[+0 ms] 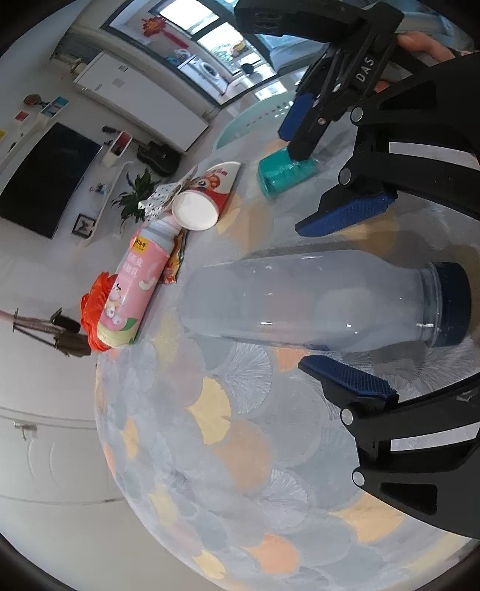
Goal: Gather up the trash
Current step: 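Grasp the clear plastic bottle with the left tool while the right tool grasps the teal cup, then carry the bottle and teal cup over the basket and open both tools to drop them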
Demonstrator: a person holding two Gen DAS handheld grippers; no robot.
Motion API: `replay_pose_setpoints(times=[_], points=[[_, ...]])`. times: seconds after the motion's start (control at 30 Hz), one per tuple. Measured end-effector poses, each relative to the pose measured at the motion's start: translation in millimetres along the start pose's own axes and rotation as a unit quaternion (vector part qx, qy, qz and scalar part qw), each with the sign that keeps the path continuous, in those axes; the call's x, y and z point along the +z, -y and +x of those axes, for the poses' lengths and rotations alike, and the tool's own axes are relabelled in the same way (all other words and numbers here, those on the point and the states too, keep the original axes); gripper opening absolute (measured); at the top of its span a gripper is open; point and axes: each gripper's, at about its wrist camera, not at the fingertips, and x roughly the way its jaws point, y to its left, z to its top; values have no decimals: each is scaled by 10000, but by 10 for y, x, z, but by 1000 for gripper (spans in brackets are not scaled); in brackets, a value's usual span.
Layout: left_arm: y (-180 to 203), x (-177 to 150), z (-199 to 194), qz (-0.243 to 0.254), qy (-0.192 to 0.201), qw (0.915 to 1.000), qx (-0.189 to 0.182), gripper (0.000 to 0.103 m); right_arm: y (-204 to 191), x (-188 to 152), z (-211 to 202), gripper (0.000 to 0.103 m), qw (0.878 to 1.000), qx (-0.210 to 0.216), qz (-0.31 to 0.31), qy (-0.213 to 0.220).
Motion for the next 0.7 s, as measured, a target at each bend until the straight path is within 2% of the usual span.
replay_pose_setpoints(times=[0.07,0.13,0.3,0.43,0.47,0.53,0.7], points=[[-14,-4,24,-54,39,10000,70,50,17,0,26,66,10000,19,31,-27],[-42,-2,32,-102,77,9999,74,48,44,-10,73,67,9999,32,88,-93],[-84,7,-57,-331,308,9987,-220,48,13,-26,132,68,9999,25,40,-126],[-37,42,-152,-291,524,9978,-287,48,-77,-3,178,68,9999,-17,-56,-137],[-31,40,-176,-287,542,9976,-308,48,-106,-4,182,66,9998,-96,-129,-129],[4,52,-208,-263,605,9971,-388,48,-191,-22,193,36,9992,-154,-350,-140],[140,144,-272,-178,751,9947,-676,48,-226,7,14,34,9977,-368,-542,173]])
